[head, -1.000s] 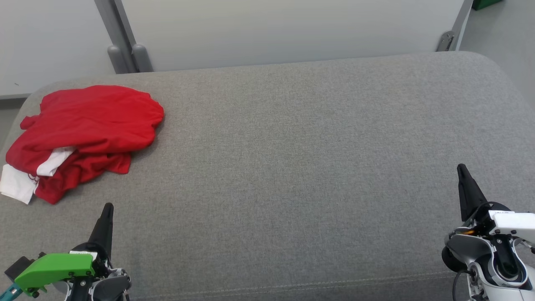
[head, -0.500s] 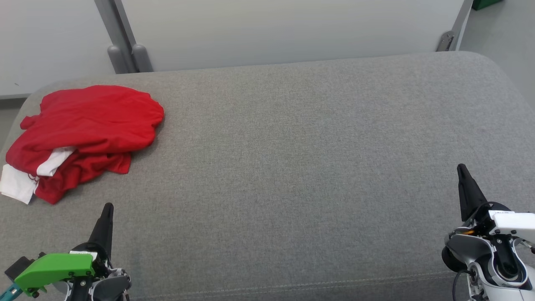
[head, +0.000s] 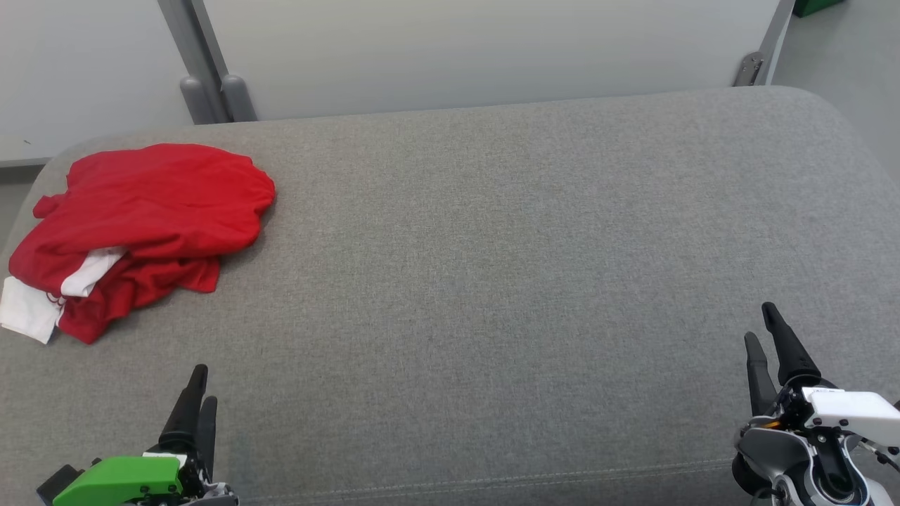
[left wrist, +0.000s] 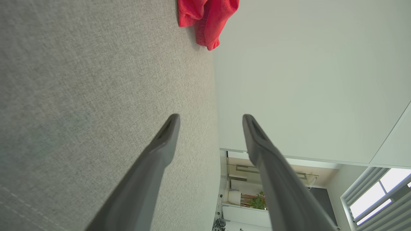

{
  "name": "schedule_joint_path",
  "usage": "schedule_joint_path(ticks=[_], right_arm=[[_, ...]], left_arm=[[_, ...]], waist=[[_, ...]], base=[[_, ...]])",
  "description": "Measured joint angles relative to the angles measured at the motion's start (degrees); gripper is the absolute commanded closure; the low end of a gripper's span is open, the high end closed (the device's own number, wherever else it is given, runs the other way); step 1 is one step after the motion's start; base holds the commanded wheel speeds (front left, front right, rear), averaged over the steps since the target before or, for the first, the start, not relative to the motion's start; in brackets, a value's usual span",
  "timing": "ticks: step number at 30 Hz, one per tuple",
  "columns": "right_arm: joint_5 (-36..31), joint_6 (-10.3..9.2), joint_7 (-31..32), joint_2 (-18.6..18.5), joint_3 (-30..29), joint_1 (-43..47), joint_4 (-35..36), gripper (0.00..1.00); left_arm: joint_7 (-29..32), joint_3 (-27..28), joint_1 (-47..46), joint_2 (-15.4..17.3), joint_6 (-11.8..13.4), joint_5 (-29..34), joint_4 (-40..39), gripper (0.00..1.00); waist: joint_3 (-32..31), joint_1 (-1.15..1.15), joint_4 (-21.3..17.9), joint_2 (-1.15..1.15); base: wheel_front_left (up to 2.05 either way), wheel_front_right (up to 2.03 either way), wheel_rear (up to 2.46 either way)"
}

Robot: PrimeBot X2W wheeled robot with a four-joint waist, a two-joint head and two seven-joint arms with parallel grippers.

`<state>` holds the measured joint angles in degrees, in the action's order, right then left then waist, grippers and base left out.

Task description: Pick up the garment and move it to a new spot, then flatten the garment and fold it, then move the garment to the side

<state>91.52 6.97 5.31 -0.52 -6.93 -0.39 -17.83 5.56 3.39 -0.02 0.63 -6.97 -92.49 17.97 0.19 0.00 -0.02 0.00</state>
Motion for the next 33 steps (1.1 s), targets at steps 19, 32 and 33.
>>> schedule_joint_path(ticks=[19, 32, 33], right_arm=[[-14.40, -1.10, -4.05, -2.79, 3.27, 0.02, 2.88, 0.00], [-28.16, -4.09, -6.46, -4.43, 6.55, 0.02, 5.73, 0.00], [-29.32, -4.15, -6.66, -4.65, 6.93, 0.03, 5.86, 0.00]], left_arm=[[-4.21, -4.22, -0.05, 1.77, 0.04, 9.36, -0.92, 0.00], [-6.70, -6.24, -0.69, 3.12, 3.27, 21.49, -1.87, 0.00], [-6.87, -6.33, -0.98, 3.23, 3.68, 22.71, -1.98, 0.00]], waist=[[0.05, 0.00, 0.02, 0.00], [0.11, 0.00, -0.07, 0.00], [0.12, 0.00, -0.09, 0.00]], base=[[0.00, 0.00, 0.00], [0.00, 0.00, 0.00], [0.00, 0.00, 0.00]])
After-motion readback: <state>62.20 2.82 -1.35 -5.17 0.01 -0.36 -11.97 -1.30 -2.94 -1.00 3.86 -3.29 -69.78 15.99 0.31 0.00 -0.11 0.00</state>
